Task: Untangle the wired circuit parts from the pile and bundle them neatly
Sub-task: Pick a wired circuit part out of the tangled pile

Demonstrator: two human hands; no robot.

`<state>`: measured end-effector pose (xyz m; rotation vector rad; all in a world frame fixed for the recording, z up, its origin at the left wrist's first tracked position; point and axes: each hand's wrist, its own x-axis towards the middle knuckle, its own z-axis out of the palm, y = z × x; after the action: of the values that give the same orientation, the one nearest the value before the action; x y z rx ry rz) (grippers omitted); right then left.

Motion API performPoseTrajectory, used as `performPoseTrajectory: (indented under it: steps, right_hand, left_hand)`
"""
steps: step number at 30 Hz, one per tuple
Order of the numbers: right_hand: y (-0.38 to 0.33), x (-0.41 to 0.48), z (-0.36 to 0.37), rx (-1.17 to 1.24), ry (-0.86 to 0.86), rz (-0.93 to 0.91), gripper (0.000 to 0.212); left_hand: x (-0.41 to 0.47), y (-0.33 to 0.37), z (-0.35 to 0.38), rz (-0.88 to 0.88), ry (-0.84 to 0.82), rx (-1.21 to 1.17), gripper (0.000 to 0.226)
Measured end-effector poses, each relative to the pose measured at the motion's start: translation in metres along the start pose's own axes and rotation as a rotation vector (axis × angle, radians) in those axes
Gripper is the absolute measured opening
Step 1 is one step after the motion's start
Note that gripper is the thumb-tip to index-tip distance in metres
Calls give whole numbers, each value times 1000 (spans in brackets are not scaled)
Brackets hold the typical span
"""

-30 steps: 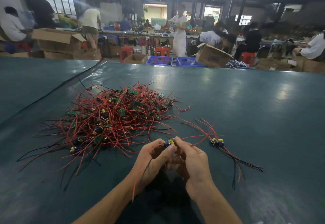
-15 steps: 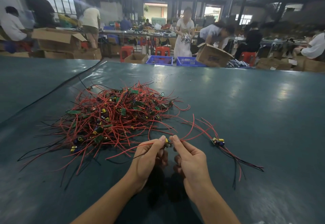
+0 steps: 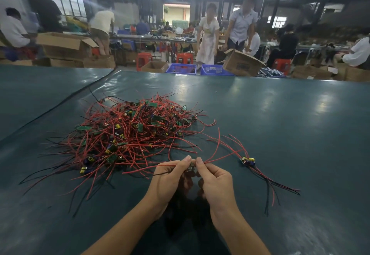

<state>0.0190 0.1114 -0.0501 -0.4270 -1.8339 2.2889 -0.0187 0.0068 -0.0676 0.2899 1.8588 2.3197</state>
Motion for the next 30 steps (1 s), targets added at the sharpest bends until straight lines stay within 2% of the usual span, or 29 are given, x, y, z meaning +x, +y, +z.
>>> performPoseTrajectory:
  steps: [4, 7, 11, 16, 21, 25, 28, 30]
  right_hand:
    - [0, 4, -2, 65, 17, 56, 23]
    - [0, 10, -4, 100, 69, 75, 20]
    - [-7, 21, -16, 155, 159, 66, 24]
    - [-17, 38, -43, 373, 267, 44, 20]
    - [-11, 35, -39, 306, 316, -33, 24]
    - [-4, 20, -22, 160, 171, -32, 26]
    - [3, 9, -5, 23, 13, -105, 20]
    - [8, 4, 3, -6, -22, -134, 16]
  left_hand:
    - [-1, 3, 2, 14, -7, 31, 55]
    - [-3, 7, 3, 52, -22, 101, 39]
    - [-3, 9, 2, 33, -27, 98, 41]
    - [0, 11, -5, 9, -41, 61, 39]
    - [-1, 7, -6, 46, -55, 77, 40]
    - [1, 7, -7, 5, 12, -68, 34]
    - [1, 7, -5, 22, 0, -51, 33]
    - [0, 6, -5, 57, -20, -28, 40]
